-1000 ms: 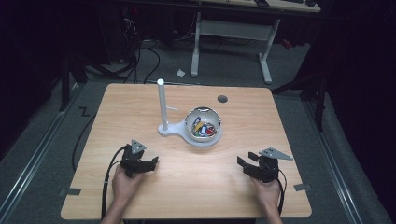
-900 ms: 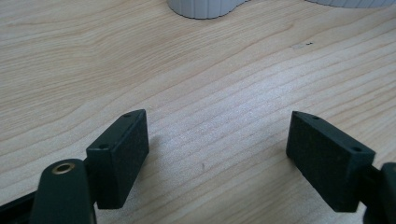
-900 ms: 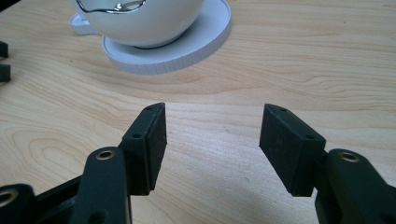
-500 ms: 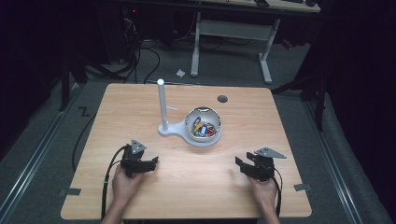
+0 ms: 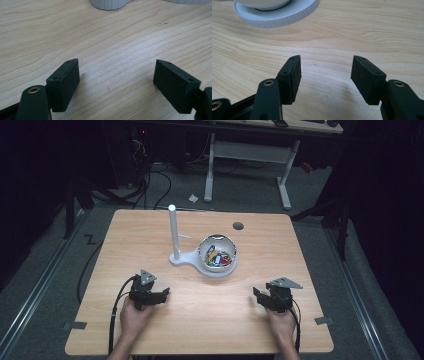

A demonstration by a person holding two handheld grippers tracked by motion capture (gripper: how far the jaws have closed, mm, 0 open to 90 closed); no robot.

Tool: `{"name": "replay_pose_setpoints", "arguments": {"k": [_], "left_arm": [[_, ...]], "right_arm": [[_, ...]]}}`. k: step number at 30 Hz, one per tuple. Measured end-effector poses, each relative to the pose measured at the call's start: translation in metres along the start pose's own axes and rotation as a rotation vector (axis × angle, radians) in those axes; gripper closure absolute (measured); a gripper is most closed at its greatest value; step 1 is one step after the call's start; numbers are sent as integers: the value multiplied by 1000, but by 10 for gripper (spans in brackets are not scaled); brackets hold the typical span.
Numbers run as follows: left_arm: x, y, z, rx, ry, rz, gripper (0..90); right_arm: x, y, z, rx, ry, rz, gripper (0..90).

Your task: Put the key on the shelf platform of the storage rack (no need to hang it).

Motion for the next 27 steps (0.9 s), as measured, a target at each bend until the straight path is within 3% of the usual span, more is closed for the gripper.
{"name": "replay_pose_setpoints", "arguments": {"k": [14, 27], "left_arm": [[0, 0, 0, -1, 1, -2, 213], [0, 0, 0, 1, 1, -2, 213]], "right_arm": [[-9, -3, -14, 1, -74, 39, 404], [-12, -10, -19, -2, -93, 68, 375]]}}
Point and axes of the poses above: each handheld gripper's, and its own axes: x roughly backward along the jaws, y roughly out of its top, z roughly to its left, the point moved 7 cm from there along -x, roughly forward along the jaws, and after that the axes turned 6 degrees about x, right-handed, at the moved point
